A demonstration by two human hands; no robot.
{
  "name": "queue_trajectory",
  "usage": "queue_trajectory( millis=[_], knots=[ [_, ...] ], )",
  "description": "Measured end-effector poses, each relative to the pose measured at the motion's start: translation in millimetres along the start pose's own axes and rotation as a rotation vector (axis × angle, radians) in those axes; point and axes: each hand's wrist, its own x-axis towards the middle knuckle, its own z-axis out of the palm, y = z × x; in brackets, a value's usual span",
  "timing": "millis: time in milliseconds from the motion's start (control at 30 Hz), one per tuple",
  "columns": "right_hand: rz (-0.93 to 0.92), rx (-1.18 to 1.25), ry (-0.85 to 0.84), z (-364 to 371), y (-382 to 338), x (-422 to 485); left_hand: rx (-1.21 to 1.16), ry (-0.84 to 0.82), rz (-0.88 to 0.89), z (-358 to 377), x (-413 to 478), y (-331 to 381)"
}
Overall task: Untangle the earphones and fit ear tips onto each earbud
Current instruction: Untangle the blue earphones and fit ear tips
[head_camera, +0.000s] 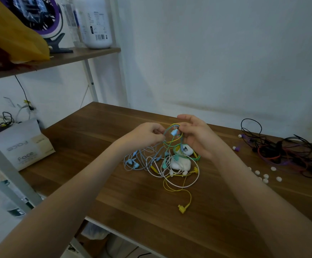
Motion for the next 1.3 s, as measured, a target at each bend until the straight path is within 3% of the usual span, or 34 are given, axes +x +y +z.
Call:
queue_trajectory(
  millis=[233,400,533,667,800,967,1067,1200,1300],
  knots=[
    [0.023,0.041,-0.105,-2.6,-6.4,-2.7,-0.028,0.051,0.020,5.3,0.3,1.8],
    [0.047,-0.090,-0.223,-3.4,-8.7,-8.3,-0.052,0.091,0.052,5.0,1.2,0.6],
    [0.049,-0.342,-0.155,0.0,-5.6,-6.8,-0.028,0.086,0.064,3.2,-0.5,1.7],
    [0.026,-0.343,-0.089,-2.1,-2.5,-3.2,-0.051,0.116,0.054,1.6,-0.9,-0.2],
    [0.007,-0.610,-0.090,-5.0,-2.1,-1.2,-0.068,0.182,0.044,0.1,-0.6,-0.9],
    [-0.017,-0.749,-0.046,-9.9,-5.7,-2.3,-0.052,0.272,0.011,-3.6,-1.0,-4.2],
    [-0.031,-0.724,0.048,-14.8,-4.8,-3.3,-0.086,0.231,-0.030,-11.4,-7.2,-4.1],
    [-0.036,-0.505,0.157,-17.0,-4.6,-3.2,0.033,0.030,-0.016,-21.8,-16.1,-6.9],
    [-0.063,-0.548,0.190,-14.4,-3.8,-1.9,0.048,0.040,0.018,-23.8,-21.1,-7.1]
  ],
)
